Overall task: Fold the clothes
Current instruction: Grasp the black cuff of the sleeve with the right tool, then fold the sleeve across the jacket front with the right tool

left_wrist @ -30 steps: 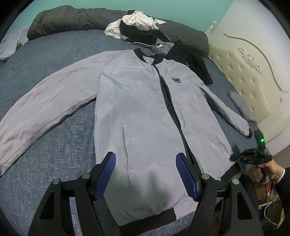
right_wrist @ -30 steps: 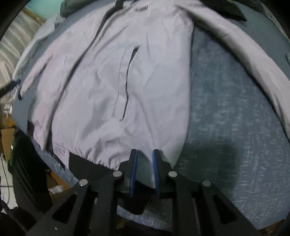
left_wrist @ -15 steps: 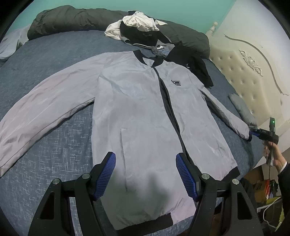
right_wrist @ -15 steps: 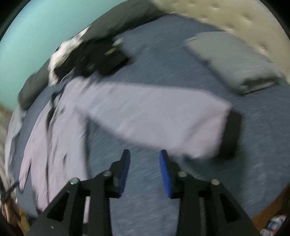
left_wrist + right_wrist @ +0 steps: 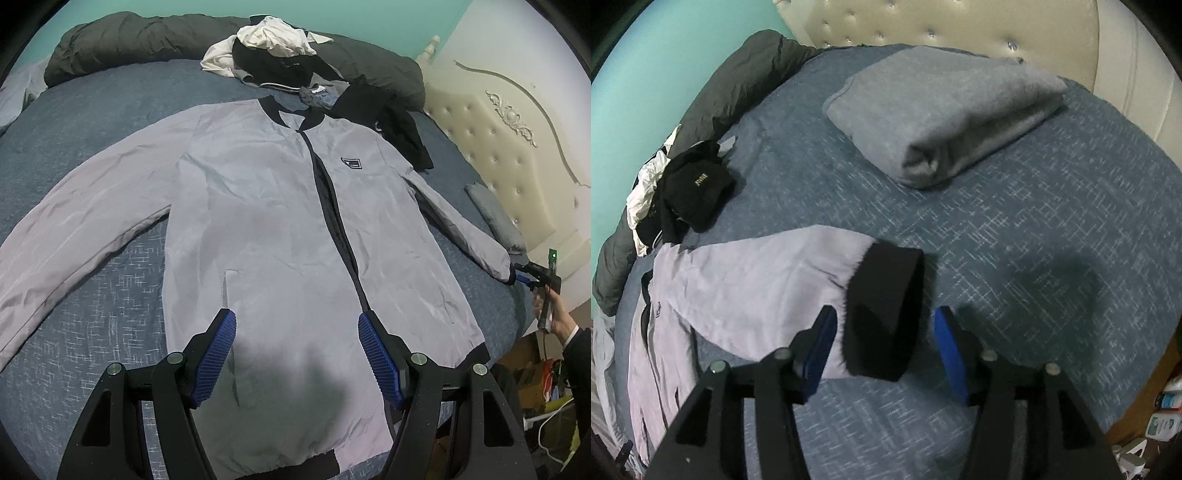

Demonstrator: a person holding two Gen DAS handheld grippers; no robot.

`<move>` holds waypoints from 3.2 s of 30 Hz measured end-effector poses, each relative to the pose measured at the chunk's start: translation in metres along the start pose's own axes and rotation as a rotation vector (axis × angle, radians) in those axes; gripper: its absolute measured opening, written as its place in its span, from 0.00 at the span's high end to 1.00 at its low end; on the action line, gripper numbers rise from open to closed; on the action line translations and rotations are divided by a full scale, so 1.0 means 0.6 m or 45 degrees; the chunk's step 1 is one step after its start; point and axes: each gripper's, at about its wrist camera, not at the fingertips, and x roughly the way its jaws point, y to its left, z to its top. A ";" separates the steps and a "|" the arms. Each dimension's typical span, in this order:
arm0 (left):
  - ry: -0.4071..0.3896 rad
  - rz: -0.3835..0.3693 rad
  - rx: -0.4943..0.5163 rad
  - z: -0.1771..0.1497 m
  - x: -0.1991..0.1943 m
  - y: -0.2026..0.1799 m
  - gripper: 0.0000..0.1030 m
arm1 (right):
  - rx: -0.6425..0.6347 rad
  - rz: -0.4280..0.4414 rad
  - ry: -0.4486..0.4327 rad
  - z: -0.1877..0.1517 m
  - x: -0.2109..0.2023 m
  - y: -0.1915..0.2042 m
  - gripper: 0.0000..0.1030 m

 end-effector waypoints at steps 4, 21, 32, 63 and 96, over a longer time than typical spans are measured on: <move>0.003 0.005 0.003 0.003 0.002 -0.003 0.29 | 0.050 0.003 0.022 -0.002 0.023 -0.018 0.43; 0.011 0.018 -0.026 -0.001 0.007 0.009 0.29 | -0.079 -0.039 -0.021 -0.009 0.021 -0.004 0.90; 0.001 0.022 -0.038 -0.009 0.002 0.013 0.29 | -0.121 0.063 -0.192 0.034 -0.070 0.013 0.97; -0.053 -0.035 -0.041 0.027 0.038 0.000 0.30 | -0.364 0.214 -0.396 0.146 -0.206 0.273 0.98; -0.245 0.041 -0.171 0.016 -0.093 0.154 0.30 | -1.424 0.826 0.231 -0.419 -0.111 1.071 0.98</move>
